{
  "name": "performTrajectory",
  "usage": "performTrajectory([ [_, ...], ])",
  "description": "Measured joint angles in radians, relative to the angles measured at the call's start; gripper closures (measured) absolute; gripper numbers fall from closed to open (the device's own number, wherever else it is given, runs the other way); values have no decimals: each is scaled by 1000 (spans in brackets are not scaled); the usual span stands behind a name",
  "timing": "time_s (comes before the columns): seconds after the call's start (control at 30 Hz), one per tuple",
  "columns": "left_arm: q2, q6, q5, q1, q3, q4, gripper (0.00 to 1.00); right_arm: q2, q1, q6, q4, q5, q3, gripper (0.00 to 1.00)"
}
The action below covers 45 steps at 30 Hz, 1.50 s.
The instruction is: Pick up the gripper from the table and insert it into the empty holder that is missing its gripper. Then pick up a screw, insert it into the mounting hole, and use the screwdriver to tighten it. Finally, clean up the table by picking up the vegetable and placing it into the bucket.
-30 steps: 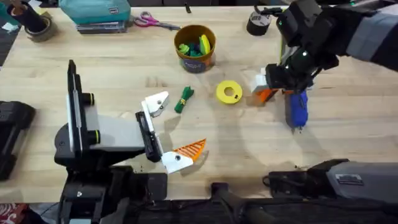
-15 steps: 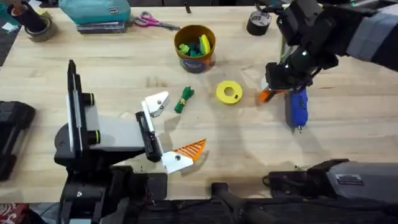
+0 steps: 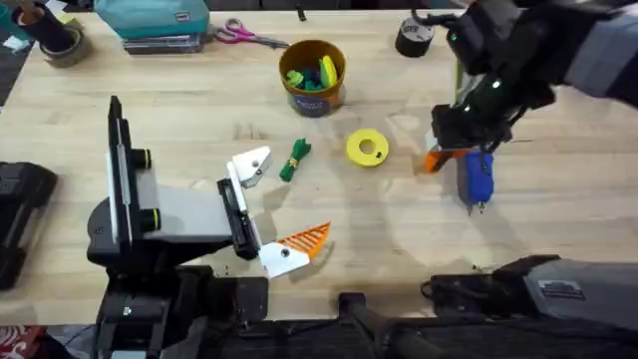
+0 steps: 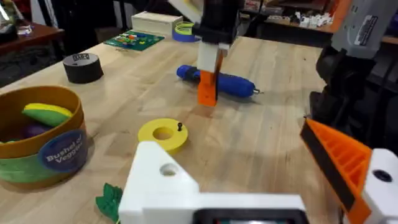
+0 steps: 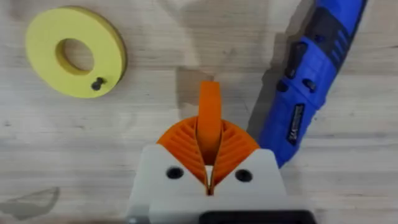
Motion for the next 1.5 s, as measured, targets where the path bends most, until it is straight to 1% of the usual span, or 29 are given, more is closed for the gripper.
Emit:
performTrajectory([
  [0.17, 0, 0, 0, 0, 0, 0, 15, -61, 0, 0, -77, 0, 113, 992],
  [0.27, 0, 0, 0, 0, 0, 0, 15, -108, 0, 0, -92, 0, 171, 992],
  [0.33, 0, 0, 0, 0, 0, 0, 15, -144, 0, 0, -92, 0, 198, 992],
  [0.43, 0, 0, 0, 0, 0, 0, 15, -198, 0, 0, -83, -9, 208, 992],
  [0.67, 0, 0, 0, 0, 0, 0, 15, -301, 0, 0, -21, -115, 208, 992],
  [0.83, 0, 0, 0, 0, 0, 0, 15, -351, 0, 0, 99, -252, 203, 992],
  [0.93, 0, 0, 0, 0, 0, 0, 15, -381, 0, 0, 179, -319, 166, 992],
  [1.13, 0, 0, 0, 0, 0, 0, 15, -412, 0, 12, 375, -500, 36, 992],
  [1.27, 0, 0, 0, 0, 0, 0, 15, -412, 0, 59, 529, -642, -41, 993],
  [1.4, 0, 0, 0, 0, 0, 0, 15, -411, 0, 124, 729, -793, -133, 993],
  [1.5, 0, 0, 0, 0, 0, 0, 15, -412, 0, 186, 858, -875, -199, 993],
])
